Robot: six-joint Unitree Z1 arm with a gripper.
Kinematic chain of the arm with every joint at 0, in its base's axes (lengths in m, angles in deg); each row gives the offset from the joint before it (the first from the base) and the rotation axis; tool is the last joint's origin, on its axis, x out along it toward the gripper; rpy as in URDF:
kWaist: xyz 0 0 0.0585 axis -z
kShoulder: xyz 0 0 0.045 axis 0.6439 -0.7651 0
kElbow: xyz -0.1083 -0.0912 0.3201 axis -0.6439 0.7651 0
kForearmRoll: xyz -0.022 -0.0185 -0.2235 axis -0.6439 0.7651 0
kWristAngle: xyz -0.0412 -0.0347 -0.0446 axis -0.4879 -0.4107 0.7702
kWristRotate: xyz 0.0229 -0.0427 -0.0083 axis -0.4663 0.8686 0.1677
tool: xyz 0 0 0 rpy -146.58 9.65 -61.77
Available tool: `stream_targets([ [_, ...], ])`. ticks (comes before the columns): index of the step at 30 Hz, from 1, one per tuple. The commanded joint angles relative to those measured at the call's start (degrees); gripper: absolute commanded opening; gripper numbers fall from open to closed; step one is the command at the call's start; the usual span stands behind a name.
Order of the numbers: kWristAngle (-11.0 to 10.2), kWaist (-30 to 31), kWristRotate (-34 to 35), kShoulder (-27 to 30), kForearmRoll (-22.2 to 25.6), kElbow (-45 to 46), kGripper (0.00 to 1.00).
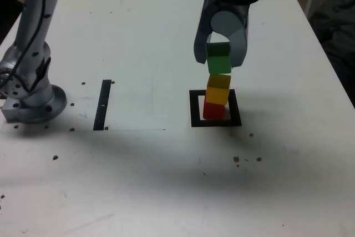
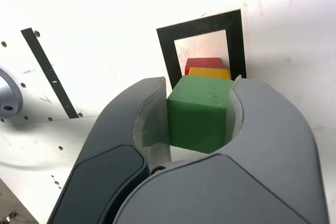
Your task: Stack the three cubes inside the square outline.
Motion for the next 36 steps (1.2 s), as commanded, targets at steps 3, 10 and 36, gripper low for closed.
stream_targets([
  [3, 0.3, 0.35, 0.21, -0.62, 0.8, 0.2, 0.23],
  [10, 0.98, 0.46, 0.25, -1.87, 0.8, 0.32, 0.23],
  [36, 1.46, 0.89, 0.07, -2.26, 0.72, 1.0, 0.99],
])
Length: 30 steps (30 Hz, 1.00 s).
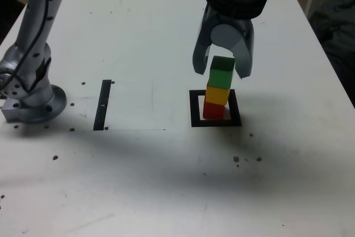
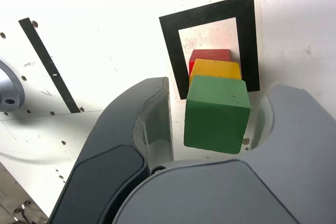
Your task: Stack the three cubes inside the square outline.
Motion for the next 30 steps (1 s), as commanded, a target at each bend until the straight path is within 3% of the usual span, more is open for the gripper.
stream_targets([
  [1, 0.09, 0.09, -0.06, -0.02, 0.72, 0.12, 0.99],
  [15, -2.78, 0.09, 0.53, 6.62, 0.71, 3.21, 0.99],
  [30, -4.59, -0.97, 4.41, 21.35, -0.2, 23.24, 1.0],
])
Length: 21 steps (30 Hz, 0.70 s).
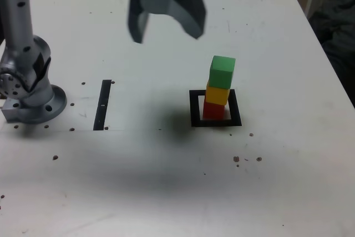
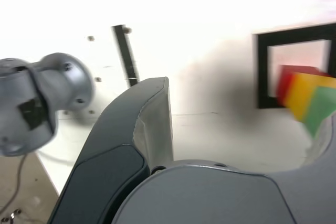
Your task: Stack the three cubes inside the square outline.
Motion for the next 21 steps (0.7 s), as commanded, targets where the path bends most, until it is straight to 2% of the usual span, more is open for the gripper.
stream_targets([
  [1, -0.15, -0.1, 0.8, 2.04, -0.23, 3.32, 1.0],
  [11, 1.33, -0.1, 4.08, 10.06, -9.58, 22.59, 1.0],
  [21, 4.12, -0.1, 5.5, 12.38, -19.96, 36.1, 1.0],
])
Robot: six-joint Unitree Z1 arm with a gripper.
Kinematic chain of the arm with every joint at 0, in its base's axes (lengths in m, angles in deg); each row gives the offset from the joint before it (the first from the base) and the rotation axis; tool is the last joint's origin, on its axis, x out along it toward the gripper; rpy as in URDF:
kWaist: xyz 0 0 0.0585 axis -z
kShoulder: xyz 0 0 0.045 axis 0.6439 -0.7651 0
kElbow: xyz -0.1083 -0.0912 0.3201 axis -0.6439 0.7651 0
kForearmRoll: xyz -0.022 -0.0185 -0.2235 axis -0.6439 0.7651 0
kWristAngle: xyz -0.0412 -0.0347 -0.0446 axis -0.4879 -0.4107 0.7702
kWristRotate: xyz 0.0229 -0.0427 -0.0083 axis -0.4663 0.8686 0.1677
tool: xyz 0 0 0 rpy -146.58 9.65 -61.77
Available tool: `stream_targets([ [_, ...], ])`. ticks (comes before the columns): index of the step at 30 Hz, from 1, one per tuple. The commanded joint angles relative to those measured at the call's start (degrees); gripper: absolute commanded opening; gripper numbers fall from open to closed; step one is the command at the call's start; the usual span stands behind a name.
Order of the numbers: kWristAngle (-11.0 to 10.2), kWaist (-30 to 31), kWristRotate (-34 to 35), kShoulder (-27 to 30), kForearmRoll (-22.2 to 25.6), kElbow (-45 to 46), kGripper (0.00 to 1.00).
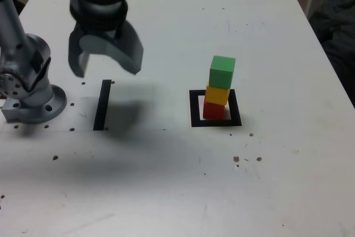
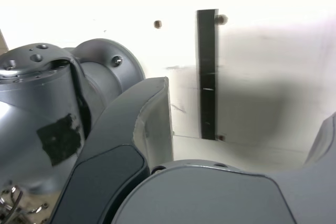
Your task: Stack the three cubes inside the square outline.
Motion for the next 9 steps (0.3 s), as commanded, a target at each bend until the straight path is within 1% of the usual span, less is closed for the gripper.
stream_targets([
  [1, 0.68, -0.09, 0.3, 0.46, -2.56, 2.45, 1.0],
  [5, 1.84, -0.09, 0.49, 0.54, -6.68, 6.73, 1.0],
  [9, 2.56, -0.09, 0.61, 0.48, -9.45, 9.46, 1.0],
])
